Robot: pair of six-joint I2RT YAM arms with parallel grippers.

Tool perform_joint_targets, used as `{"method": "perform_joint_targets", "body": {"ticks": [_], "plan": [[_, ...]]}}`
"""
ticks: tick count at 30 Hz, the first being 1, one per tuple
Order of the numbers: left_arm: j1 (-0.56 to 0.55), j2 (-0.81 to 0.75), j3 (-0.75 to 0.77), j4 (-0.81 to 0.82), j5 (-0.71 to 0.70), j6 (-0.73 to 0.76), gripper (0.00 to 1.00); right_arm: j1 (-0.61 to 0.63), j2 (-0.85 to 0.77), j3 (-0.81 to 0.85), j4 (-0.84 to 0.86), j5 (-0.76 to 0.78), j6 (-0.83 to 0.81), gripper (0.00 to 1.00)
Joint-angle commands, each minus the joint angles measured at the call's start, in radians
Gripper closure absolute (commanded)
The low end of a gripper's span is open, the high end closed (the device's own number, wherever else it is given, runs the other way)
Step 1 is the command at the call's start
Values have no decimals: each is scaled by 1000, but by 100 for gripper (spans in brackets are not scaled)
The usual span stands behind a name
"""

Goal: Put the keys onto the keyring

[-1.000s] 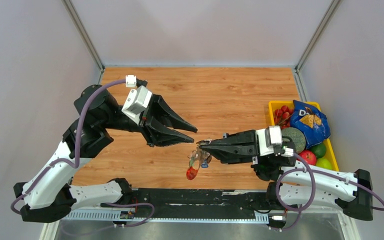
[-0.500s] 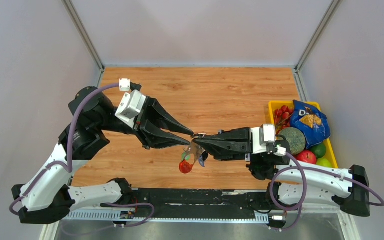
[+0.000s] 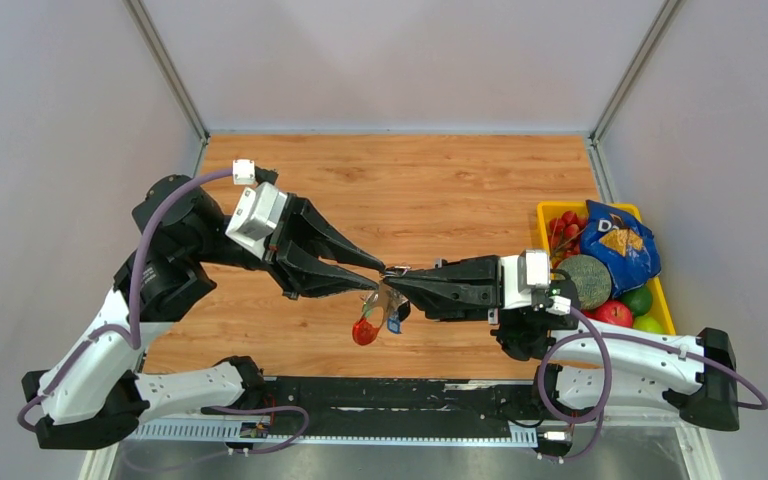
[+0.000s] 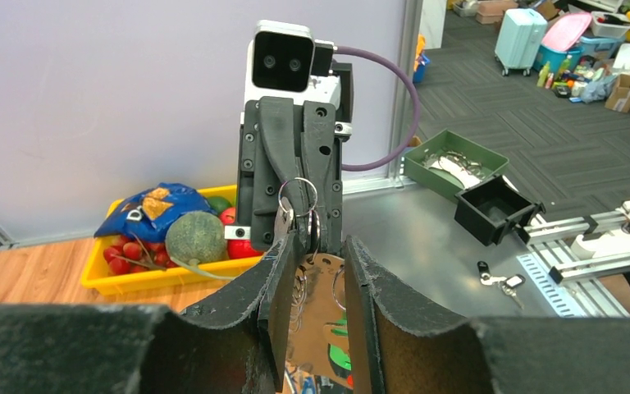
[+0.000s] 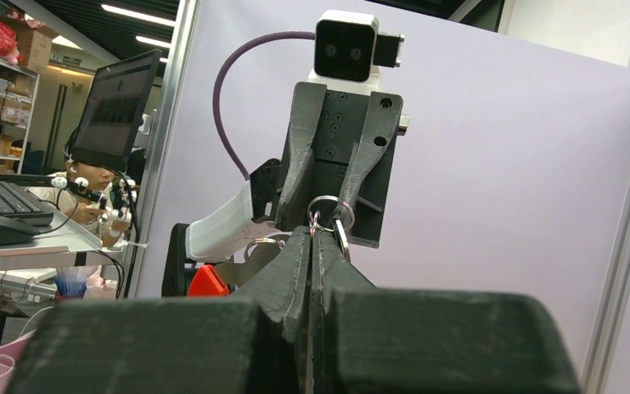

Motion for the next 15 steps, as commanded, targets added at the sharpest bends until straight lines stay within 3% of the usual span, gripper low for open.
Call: {"method": "perform_joint_targets", "body": {"ticks": [1,15], "plan": [[2,-15,14,-15,-19,32,64,14,0,56,34,7,-24,100],[2,-26,10,-8,-39,34,63,31,26,84,-8,6,-61,100]]}}
